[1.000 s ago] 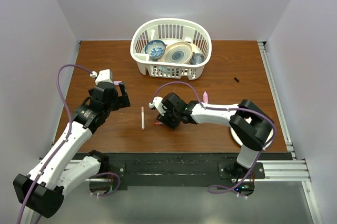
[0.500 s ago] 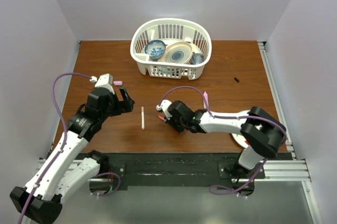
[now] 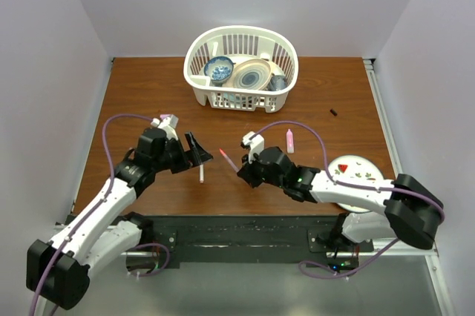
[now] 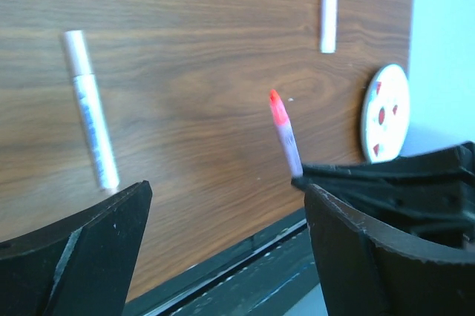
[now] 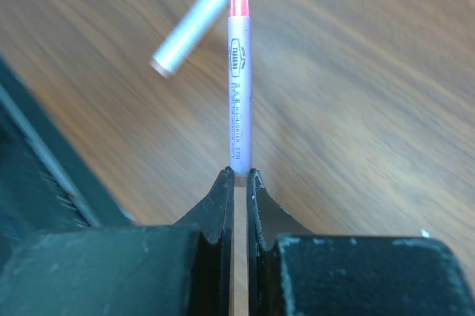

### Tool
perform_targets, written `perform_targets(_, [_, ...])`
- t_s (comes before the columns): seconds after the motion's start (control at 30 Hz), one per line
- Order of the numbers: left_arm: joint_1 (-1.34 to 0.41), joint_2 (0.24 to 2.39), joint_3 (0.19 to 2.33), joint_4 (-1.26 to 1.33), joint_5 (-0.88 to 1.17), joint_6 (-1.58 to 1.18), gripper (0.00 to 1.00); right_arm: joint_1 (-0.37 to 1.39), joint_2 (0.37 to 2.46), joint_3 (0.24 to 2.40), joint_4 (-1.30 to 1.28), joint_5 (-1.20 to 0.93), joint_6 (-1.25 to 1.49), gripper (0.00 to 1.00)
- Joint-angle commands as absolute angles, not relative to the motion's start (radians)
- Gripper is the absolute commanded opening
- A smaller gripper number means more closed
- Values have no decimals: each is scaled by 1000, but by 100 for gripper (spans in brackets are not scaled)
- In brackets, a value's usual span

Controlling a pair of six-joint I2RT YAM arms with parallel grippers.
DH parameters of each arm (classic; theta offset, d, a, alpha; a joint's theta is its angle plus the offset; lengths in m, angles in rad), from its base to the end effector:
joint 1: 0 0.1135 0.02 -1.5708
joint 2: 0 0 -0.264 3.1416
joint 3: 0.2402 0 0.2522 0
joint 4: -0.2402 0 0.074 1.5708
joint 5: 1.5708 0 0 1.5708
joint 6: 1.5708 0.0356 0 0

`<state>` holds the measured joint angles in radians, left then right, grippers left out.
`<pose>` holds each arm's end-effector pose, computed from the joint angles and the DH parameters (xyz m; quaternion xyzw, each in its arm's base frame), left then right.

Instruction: Insert the pens into the pen caps

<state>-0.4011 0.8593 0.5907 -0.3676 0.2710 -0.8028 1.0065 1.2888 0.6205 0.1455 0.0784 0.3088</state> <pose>0.1683 -0.0817 0.2419 -0.1168 0.8790 -0.3522 0.2996 0.1472 0.2274 0.2077 -0.2773 0.8198 0.2788 0.4164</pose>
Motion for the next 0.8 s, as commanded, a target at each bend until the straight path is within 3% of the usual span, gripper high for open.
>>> perform_targets(0.0, [-400, 900, 578, -169, 382, -882, 87, 1015, 1243, 610, 304, 45, 455, 0])
perform_targets(0.2, [-419, 904, 535, -49, 388, -930, 82, 1042, 1244, 630, 317, 34, 520, 0])
perform_targets(0.47, [-433, 933, 528, -51, 364, -919, 66, 1071, 1236, 630, 362, 31, 555, 0])
perform_targets(0.57, [-440, 931, 520, -19, 374, -925, 46, 1075, 1242, 638, 364, 32, 560, 0])
perform_targets(0.6, [-443, 930, 519, -15, 383, -928, 32, 1077, 1246, 641, 365, 31, 561, 0])
perform_targets(0.67, [-448, 931, 518, 18, 406, -930, 17, 1077, 1247, 641, 373, 18, 568, 0])
perform_targets(0.7, [-448, 930, 518, 24, 417, -931, 4, 1078, 1247, 641, 376, 11, 568, 0])
perform_targets(0.77, [-449, 927, 515, 38, 455, -933, 0, 1078, 1243, 641, 380, -23, 563, 3])
